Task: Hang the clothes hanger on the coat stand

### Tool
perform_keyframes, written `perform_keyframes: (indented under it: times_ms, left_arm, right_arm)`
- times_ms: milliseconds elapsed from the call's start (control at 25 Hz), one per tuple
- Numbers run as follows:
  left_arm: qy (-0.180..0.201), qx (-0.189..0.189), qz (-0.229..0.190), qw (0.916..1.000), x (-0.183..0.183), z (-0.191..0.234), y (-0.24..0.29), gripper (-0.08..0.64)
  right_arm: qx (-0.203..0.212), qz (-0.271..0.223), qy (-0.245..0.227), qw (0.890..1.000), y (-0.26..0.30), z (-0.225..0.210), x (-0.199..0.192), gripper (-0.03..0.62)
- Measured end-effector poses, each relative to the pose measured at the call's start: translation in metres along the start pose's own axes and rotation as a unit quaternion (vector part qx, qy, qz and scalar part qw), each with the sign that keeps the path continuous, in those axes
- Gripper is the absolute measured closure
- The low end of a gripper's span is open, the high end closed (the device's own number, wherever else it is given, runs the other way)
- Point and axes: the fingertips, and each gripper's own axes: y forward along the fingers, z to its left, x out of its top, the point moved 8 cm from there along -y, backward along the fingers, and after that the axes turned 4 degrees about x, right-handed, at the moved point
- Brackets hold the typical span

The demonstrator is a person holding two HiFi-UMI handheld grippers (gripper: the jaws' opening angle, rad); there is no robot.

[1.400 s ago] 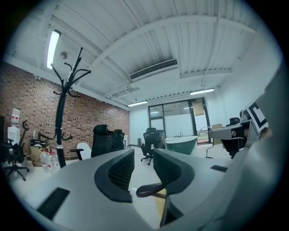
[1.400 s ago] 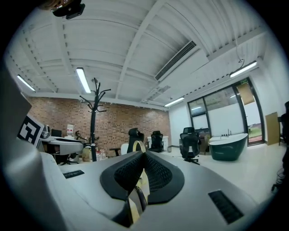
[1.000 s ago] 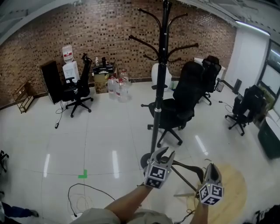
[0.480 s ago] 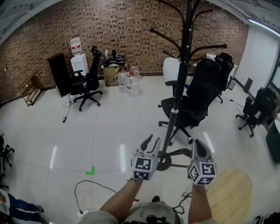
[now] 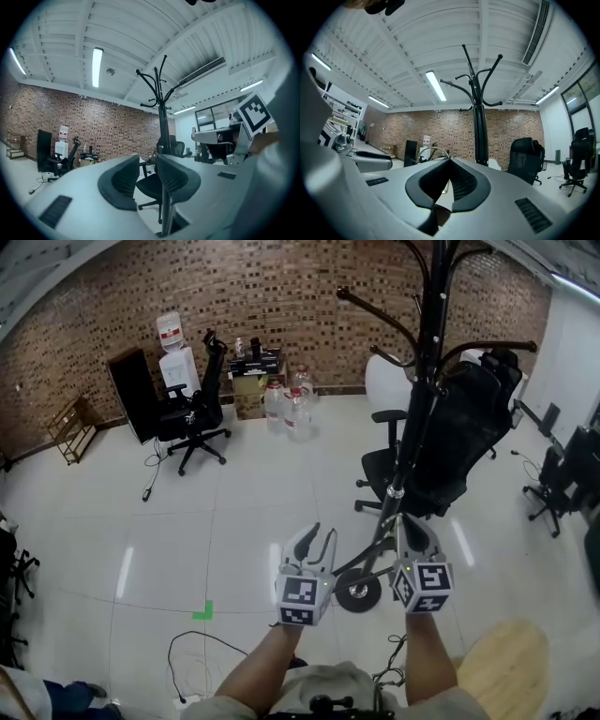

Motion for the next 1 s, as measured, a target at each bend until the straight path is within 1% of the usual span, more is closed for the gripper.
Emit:
perform_keyframes:
  times_ms: [80, 200, 240, 320, 440, 560, 800, 920, 1000]
  left_arm:
    - [-0.001, -0.014, -0.002, 0.9999, -0.003, 0.039, 0.038, 0.457]
    - [0.011, -0.046, -0.005, 0.9989, 0.015, 0.126, 0.098, 0.457]
    - [0.017, -0.057, -0.004, 0.9982, 0.021, 0.146, 0.116, 0.457]
    - [0.024, -0.079, -0.003, 0.9966, 0.026, 0.167, 0.147, 0.457]
    - [0.031, -0.108, -0.005, 0.9936, 0.018, 0.166, 0.185, 0.457]
    - [0.034, -0.126, -0.007, 0.9914, 0.011, 0.160, 0.226, 0.457]
    - [0.015, -0.117, 0.002, 0.9931, -0.003, 0.162, 0.303, 0.457]
    - [0.013, -0.116, 0.007, 0.9932, -0.020, 0.149, 0.327, 0.457]
    - [0.014, -0.116, 0.012, 0.9931, -0.024, 0.138, 0.341, 0.457]
  right_arm:
    - [-0.012, 0.001, -0.002, 1.000, 0.055, 0.001, -0.005, 0.592]
    - [-0.044, 0.005, -0.001, 0.999, 0.154, 0.018, -0.001, 0.592]
    - [-0.057, 0.008, 0.002, 0.998, 0.180, 0.019, -0.002, 0.592]
    - [-0.082, 0.012, 0.006, 0.997, 0.215, 0.011, -0.008, 0.592]
    - [-0.115, 0.013, 0.007, 0.993, 0.242, -0.016, -0.023, 0.592]
    - [-0.141, 0.020, 0.007, 0.990, 0.271, -0.049, -0.038, 0.592]
    - [-0.166, 0.057, 0.005, 0.984, 0.318, -0.096, -0.075, 0.592]
    - [-0.170, 0.074, 0.009, 0.983, 0.325, -0.115, -0.106, 0.592]
    - [-0.174, 0.083, 0.014, 0.981, 0.331, -0.131, -0.116, 0.592]
